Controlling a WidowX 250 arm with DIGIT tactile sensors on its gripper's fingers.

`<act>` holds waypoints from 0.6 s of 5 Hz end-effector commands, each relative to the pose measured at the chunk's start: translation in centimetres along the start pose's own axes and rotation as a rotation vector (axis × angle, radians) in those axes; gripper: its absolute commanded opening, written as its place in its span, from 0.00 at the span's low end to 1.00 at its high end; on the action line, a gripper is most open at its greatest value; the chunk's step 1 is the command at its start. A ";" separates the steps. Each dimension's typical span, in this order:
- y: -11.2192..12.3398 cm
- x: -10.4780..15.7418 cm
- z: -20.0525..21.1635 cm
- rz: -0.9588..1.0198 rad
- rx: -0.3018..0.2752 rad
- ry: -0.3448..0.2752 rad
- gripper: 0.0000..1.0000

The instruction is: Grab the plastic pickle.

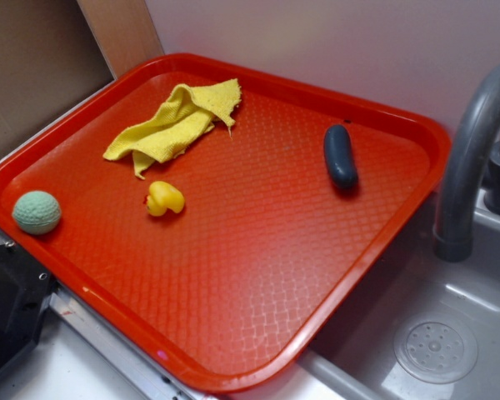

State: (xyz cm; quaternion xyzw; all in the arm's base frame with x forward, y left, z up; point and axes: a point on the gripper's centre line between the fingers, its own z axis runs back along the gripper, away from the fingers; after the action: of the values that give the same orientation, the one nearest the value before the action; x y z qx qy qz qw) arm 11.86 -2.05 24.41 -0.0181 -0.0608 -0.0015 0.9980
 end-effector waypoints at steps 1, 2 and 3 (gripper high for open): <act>0.0 0.0 0.0 0.000 0.000 0.000 1.00; 0.1 2.4 -2.1 0.152 -0.004 0.032 1.00; -1.0 4.4 -4.8 0.326 0.005 0.027 1.00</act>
State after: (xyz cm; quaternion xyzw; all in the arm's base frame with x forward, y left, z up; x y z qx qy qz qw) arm 16.59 -3.33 19.70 -0.0225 -0.0351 0.1649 0.9854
